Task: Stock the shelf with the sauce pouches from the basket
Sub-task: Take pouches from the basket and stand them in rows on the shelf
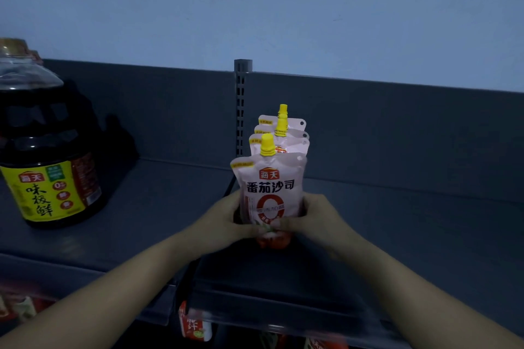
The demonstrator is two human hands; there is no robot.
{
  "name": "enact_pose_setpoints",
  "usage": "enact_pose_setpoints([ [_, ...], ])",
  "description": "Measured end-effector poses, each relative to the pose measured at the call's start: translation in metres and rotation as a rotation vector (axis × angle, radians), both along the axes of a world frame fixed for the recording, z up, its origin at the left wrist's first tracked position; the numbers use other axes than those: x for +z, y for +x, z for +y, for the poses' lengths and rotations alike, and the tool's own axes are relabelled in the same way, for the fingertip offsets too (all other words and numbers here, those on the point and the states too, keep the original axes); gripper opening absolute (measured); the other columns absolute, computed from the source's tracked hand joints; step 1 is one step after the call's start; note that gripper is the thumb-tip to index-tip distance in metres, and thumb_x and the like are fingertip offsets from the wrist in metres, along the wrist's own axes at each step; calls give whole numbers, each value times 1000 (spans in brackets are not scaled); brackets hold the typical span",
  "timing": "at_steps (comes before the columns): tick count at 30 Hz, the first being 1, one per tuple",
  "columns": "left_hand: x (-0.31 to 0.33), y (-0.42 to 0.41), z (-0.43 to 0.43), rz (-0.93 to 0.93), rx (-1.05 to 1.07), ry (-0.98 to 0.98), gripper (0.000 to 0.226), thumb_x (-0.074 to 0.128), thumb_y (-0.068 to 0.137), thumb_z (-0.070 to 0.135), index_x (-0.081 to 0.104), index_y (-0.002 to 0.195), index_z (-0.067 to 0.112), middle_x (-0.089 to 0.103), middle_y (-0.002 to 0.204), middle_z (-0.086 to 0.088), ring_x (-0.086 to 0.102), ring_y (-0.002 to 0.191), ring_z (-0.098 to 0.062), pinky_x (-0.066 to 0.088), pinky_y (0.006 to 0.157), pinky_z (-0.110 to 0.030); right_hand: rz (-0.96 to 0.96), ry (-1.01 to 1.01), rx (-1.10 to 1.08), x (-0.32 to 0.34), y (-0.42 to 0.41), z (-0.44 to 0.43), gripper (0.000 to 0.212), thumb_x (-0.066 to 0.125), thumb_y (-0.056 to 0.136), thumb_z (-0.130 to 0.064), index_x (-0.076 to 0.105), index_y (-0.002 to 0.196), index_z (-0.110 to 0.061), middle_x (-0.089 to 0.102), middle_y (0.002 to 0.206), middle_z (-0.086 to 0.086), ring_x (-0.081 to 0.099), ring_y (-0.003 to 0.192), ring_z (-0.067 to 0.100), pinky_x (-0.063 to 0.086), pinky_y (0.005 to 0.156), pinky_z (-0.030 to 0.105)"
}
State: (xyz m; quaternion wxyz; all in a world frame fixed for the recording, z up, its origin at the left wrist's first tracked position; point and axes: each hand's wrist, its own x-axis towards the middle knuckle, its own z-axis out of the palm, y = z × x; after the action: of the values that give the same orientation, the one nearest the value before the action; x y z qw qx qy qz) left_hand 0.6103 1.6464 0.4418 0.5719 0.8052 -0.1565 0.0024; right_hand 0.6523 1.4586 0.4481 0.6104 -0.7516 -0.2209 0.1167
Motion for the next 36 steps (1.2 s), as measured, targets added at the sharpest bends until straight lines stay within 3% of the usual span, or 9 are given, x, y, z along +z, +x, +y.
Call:
enact_pose_setpoints([
  [5, -5, 9, 10, 8, 85, 9, 52, 69, 80, 3, 48, 123, 24, 62, 123, 4, 58, 115, -9, 49, 98, -28, 12, 42, -77, -13, 4, 14, 33, 78, 69, -3, 65, 93, -22, 72, 94, -7, 70, 88, 7, 56, 69, 15],
  [9, -8, 17, 10, -11, 108, 20, 51, 69, 81, 4, 47, 124, 21, 61, 122, 4, 58, 115, -10, 49, 97, -27, -79, -29, -175, -14, 5, 14, 41, 81, 67, -9, 64, 103, -20, 71, 102, -5, 67, 94, 10, 56, 77, 22],
  [14, -19, 25, 10, -27, 119, 41, 48, 68, 83, 8, 47, 118, 32, 61, 122, 6, 57, 115, -10, 48, 101, -34, -119, -49, -176, -10, 9, 7, 42, 81, 66, -4, 61, 97, -23, 70, 96, -11, 67, 88, 2, 54, 66, 11],
  [17, -20, 27, 8, -69, 126, 55, 51, 66, 84, 7, 44, 118, 38, 59, 123, 10, 56, 117, -7, 47, 100, -29, -128, -67, -193, -11, 10, 8, 41, 79, 68, -3, 61, 101, -19, 70, 100, -5, 67, 91, 5, 55, 70, 14],
  [21, -21, 29, 6, -76, 105, 73, 54, 64, 86, 8, 41, 128, 32, 57, 128, 6, 54, 119, -7, 46, 101, -30, -107, -58, -244, -11, 9, 9, 40, 79, 68, -1, 65, 104, -11, 72, 102, 4, 68, 95, 19, 58, 83, 35],
  [23, -22, 30, 6, -73, 102, 78, 55, 63, 86, 8, 39, 130, 31, 57, 128, 7, 53, 119, -6, 45, 102, -30, -100, -48, -266, -12, 8, 9, 38, 79, 68, -1, 66, 103, -10, 73, 101, 5, 69, 95, 21, 58, 84, 39],
  [28, -23, 28, 7, -74, 124, 81, 49, 66, 84, 10, 44, 124, 29, 59, 122, 8, 55, 113, -5, 45, 98, -25, -7, 28, -289, -17, 3, 11, 31, 77, 70, 1, 66, 93, -17, 73, 95, 3, 69, 91, 20, 58, 79, 30],
  [32, -20, 17, 13, -67, 149, 97, 46, 72, 80, 15, 46, 114, 33, 60, 110, 12, 58, 100, -2, 47, 78, -5, 60, 90, -366, -18, -5, 7, 32, 77, 71, 1, 62, 95, -14, 70, 92, 3, 67, 86, 18, 56, 75, 24],
  [36, -17, -10, 21, -57, 239, 139, 49, 72, 80, 16, 43, 117, 27, 52, 105, 17, 54, 96, -1, 43, 75, -10, -3, 43, -499, -17, -24, 3, 47, 78, 71, -7, 52, 110, -13, 55, 97, 1, 52, 87, 13, 47, 75, 21],
])
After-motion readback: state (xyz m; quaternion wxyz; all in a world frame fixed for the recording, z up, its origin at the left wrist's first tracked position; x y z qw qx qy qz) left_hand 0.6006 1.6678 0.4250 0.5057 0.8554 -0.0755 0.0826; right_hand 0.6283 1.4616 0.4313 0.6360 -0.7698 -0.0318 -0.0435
